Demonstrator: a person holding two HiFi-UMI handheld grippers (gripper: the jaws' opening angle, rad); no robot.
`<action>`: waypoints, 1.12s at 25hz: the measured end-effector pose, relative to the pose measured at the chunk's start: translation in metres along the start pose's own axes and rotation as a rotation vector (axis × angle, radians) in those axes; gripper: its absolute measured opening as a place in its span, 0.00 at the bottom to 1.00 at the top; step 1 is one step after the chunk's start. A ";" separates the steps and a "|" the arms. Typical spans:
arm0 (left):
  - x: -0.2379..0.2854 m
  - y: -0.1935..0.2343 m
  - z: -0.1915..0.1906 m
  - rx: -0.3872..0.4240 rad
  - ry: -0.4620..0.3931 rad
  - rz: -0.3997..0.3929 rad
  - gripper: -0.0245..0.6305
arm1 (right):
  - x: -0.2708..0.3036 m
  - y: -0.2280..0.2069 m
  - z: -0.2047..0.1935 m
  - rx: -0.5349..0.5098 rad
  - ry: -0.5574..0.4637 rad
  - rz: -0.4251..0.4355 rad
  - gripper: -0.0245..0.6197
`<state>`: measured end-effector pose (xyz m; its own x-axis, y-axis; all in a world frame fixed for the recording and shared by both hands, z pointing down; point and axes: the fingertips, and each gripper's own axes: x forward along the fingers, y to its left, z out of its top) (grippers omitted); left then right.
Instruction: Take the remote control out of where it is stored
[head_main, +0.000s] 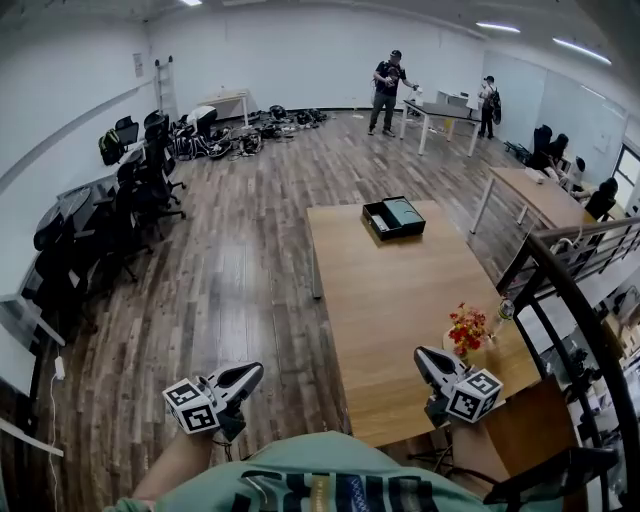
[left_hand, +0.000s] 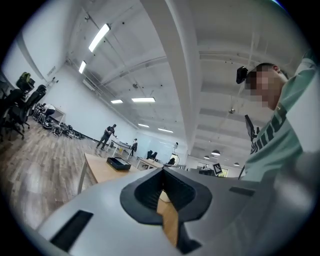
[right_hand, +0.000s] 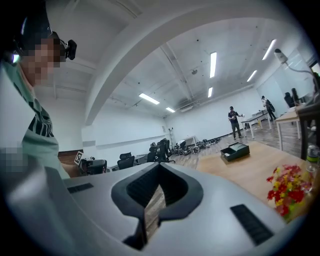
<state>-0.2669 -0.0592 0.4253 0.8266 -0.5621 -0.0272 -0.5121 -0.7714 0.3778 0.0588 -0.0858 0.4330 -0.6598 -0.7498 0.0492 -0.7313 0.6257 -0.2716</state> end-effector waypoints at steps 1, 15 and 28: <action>0.017 0.001 -0.001 0.004 0.021 -0.018 0.03 | -0.004 -0.009 0.001 -0.003 -0.004 -0.006 0.04; 0.350 0.136 0.019 0.638 0.438 -0.328 0.03 | -0.012 -0.177 0.003 0.034 0.033 -0.249 0.04; 0.676 0.386 -0.011 1.016 0.704 -0.523 0.07 | 0.141 -0.363 0.011 0.109 0.050 -0.382 0.04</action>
<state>0.0969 -0.7335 0.5624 0.7635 -0.0998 0.6380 0.2076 -0.8976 -0.3889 0.2330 -0.4207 0.5274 -0.3534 -0.9111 0.2121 -0.9048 0.2753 -0.3248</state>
